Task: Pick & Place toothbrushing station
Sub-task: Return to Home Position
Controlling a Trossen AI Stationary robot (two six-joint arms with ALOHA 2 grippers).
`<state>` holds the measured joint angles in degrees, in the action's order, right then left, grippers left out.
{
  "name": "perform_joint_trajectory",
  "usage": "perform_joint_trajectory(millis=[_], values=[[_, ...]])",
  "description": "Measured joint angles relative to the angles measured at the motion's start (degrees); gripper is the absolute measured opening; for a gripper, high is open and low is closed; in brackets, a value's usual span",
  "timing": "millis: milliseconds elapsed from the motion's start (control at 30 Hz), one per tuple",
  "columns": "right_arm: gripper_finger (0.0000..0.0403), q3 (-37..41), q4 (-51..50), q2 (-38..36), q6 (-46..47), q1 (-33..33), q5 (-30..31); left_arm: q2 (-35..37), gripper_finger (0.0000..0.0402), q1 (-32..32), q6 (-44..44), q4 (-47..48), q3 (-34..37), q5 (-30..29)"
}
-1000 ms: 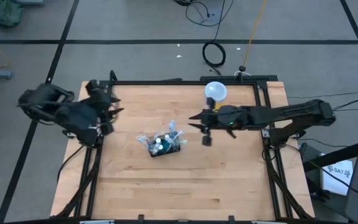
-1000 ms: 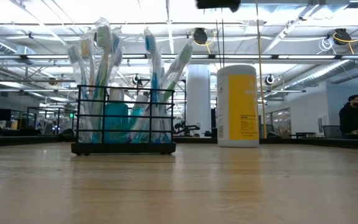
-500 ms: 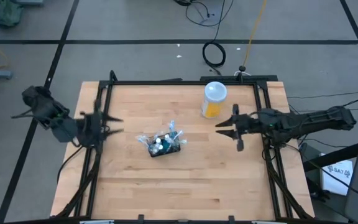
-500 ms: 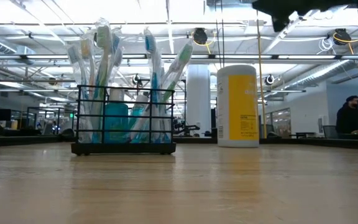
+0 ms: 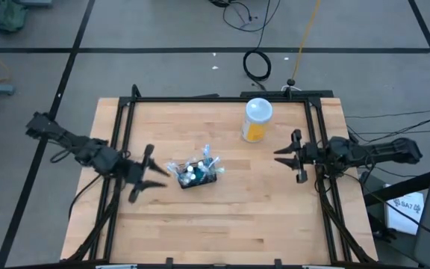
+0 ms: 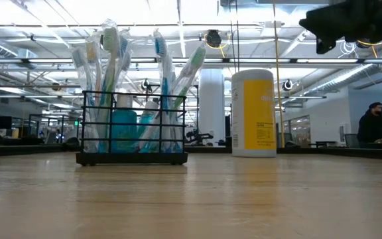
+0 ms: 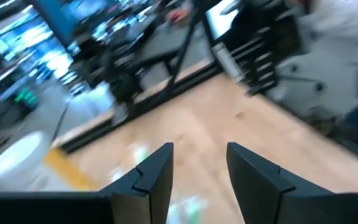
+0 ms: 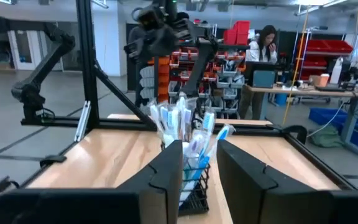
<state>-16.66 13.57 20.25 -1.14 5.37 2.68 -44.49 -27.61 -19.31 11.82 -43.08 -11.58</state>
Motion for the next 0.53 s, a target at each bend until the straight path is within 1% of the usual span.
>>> perform_joint_trajectory(millis=[100, 167, 233, 400, 467, 533], values=[[0.0091, 2.5, -0.17, -2.98, -1.37, 0.0, 0.0, 0.88, 0.0157, 5.15, 1.84, -0.01, 1.8, -0.01], [0.0091, 3.76, -0.04, -4.7, -1.36, 0.0, 0.0, 2.46, 0.0157, 7.43, 4.51, 0.02, 2.74, -0.01], [0.0091, 4.66, -0.17, -6.42, -1.06, 0.0, 0.0, 4.34, 0.0157, 9.16, 4.54, -0.36, 3.95, 0.01], [0.0091, 5.46, -0.16, -9.18, 0.41, 0.0, -0.02, 10.94, 0.0157, 10.62, 6.39, -0.29, 9.5, 0.45], [0.0091, 5.46, -0.5, -9.7, 0.43, 0.0, -0.04, 14.42, 0.0157, 10.62, 6.36, -1.18, 13.07, 2.98], [0.0091, 5.46, -0.56, -9.77, 0.45, 0.0, -0.04, 17.64, 0.0157, 10.6, 6.14, -4.81, 17.11, 4.73]])
